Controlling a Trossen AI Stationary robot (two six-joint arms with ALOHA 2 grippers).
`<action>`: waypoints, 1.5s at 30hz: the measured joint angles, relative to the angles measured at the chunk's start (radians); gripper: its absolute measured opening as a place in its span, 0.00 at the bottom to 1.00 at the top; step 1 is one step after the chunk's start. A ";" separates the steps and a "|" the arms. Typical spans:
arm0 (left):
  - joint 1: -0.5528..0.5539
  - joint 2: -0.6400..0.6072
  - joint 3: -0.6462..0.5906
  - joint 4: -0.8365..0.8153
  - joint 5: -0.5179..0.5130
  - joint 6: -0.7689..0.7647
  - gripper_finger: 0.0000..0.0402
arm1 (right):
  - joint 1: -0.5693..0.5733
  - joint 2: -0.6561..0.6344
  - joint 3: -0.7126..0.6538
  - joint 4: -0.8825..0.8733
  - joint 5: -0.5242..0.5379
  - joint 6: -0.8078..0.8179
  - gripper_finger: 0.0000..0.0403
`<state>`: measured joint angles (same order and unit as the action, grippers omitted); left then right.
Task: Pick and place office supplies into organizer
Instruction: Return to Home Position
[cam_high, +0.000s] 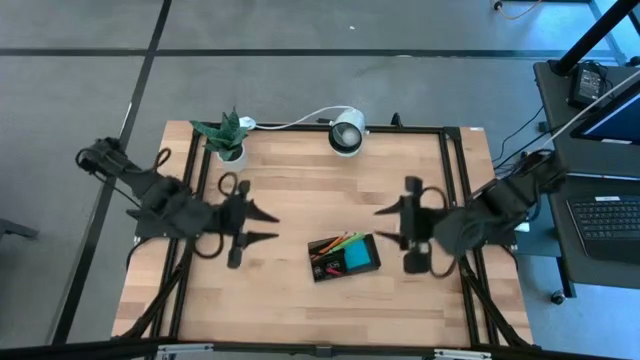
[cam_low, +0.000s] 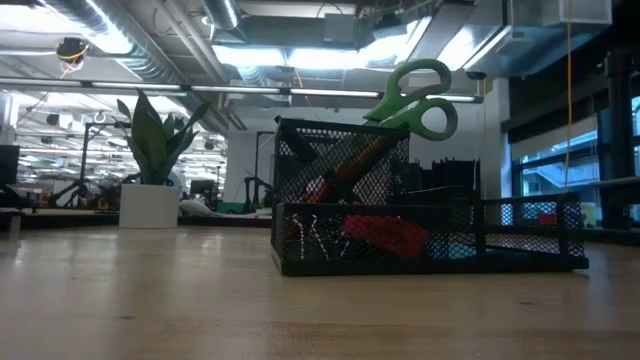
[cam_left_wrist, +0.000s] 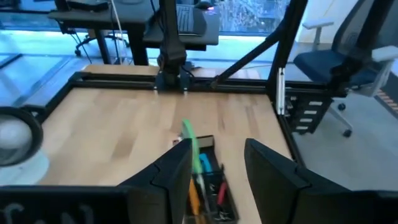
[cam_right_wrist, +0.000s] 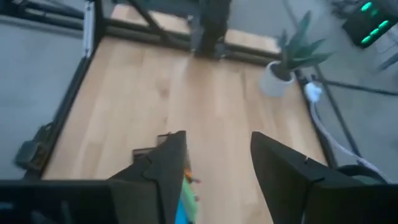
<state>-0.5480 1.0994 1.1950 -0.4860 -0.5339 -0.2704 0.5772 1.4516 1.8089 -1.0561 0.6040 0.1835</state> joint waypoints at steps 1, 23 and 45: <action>0.032 -0.002 0.000 0.000 0.029 0.018 0.36 | -0.008 -0.031 -0.042 0.026 0.008 -0.009 0.45; 0.622 -0.478 -0.357 0.107 0.225 0.159 0.32 | -0.342 -0.920 -0.895 0.458 -0.074 -0.085 0.45; 0.622 -1.065 -0.918 0.251 0.191 -0.024 0.27 | -0.342 -1.405 -1.420 0.781 -0.071 -0.004 0.45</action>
<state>0.0742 0.0343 0.2769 -0.2347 -0.3424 -0.2942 0.2356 0.0461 0.3885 -0.2752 0.5331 0.1795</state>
